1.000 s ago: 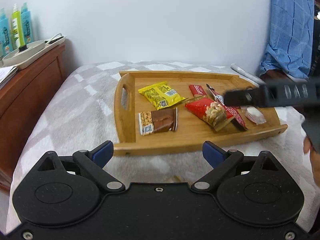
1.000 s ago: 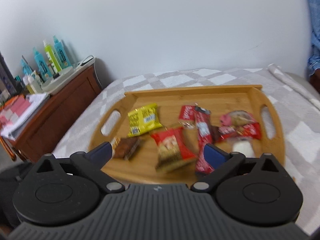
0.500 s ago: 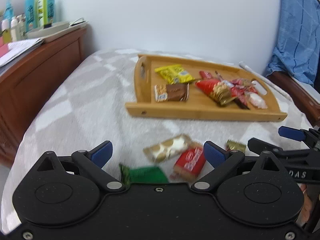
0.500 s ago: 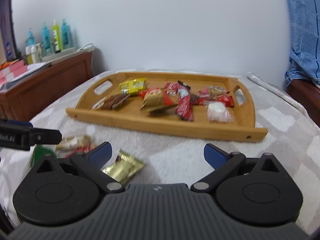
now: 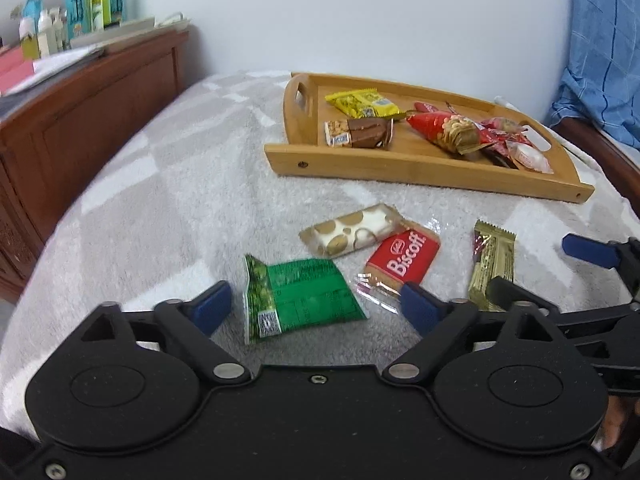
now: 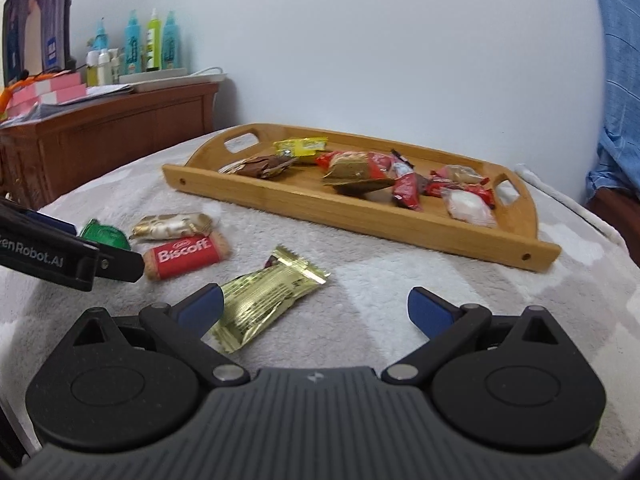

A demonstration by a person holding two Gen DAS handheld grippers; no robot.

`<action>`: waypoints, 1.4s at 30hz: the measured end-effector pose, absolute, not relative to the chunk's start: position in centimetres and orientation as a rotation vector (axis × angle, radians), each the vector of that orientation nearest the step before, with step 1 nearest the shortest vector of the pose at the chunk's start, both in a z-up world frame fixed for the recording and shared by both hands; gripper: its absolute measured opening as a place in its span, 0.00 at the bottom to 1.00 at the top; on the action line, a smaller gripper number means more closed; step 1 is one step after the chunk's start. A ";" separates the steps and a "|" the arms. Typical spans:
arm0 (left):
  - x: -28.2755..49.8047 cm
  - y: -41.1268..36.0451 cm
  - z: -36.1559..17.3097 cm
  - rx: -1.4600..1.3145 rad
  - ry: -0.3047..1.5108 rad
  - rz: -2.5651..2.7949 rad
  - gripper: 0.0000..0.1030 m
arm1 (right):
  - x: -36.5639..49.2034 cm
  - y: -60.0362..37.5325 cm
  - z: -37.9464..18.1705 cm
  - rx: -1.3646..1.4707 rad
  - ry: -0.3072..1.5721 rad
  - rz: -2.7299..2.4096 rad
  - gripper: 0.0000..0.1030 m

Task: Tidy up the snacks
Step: 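Move both tools back to the remaining snacks on the blanket, then grasp green pack with left tool while right tool grasps gold-wrapped candy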

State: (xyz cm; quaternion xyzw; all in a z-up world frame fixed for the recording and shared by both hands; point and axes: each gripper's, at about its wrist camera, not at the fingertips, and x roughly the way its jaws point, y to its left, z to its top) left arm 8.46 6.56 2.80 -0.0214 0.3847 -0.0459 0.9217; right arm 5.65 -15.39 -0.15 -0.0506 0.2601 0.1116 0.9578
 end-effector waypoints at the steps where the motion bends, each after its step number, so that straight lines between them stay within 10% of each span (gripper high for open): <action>1: 8.5 6.7 2.6 -0.061 0.802 -0.096 0.79 | 5.7 -15.2 -0.3 -0.101 0.532 0.230 1.00; 18: 8.0 6.3 2.6 -0.029 0.777 -0.121 0.53 | 6.0 -13.4 -0.9 -0.150 0.514 0.327 1.00; 42: 8.1 4.9 3.6 -0.050 0.784 -0.181 0.51 | 6.4 -13.7 -0.3 -0.100 0.535 0.367 0.48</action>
